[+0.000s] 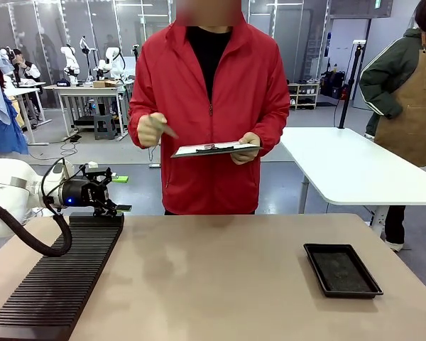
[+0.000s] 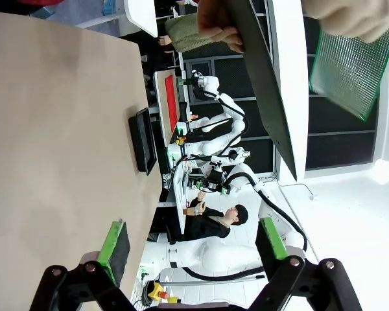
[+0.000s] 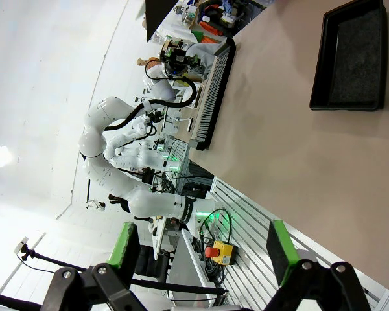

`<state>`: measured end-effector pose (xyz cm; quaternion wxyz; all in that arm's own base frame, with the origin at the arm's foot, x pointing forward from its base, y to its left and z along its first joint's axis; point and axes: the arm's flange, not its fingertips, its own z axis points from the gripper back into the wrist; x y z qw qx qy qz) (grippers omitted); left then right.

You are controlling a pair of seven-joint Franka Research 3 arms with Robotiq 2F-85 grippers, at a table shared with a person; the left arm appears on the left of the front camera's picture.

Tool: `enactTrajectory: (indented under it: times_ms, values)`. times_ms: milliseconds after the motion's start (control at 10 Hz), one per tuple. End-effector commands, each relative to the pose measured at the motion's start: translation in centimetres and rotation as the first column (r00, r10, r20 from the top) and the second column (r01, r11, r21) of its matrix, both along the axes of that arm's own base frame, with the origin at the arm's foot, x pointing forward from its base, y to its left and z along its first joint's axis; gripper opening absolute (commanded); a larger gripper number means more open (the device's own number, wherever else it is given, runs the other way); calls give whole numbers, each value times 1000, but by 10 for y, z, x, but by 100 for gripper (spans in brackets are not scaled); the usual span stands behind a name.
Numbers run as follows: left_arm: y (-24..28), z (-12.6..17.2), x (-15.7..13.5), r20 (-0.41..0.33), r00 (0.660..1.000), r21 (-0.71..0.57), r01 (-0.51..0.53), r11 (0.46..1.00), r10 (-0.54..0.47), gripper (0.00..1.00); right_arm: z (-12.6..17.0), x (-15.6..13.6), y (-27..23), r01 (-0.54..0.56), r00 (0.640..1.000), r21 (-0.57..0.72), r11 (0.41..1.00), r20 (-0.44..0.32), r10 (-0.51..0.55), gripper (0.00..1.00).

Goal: Inspect the PCB.
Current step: Release the Blank PCB you were holding, then pick up the Blank PCB that the human is holding.

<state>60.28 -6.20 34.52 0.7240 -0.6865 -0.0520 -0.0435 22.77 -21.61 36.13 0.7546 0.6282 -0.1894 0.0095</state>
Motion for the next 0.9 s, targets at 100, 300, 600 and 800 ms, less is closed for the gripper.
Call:
enactTrajectory:
  times_ms: [100,300,600,800]
  values:
    - [0,0,0,0,1000,1,2,1000,-2,100,1,-1,0,0,1000,9,1000,8,0,100]
    - [0,0,0,0,1000,1,2,1000,-2,100,1,-1,0,0,1000,9,1000,8,0,100]
    - [0,0,0,0,1000,1,2,1000,-2,100,1,-1,0,0,1000,9,1000,8,0,100]
    - [0,0,0,0,1000,1,2,1000,-2,100,1,-1,0,0,1000,9,1000,8,0,100]
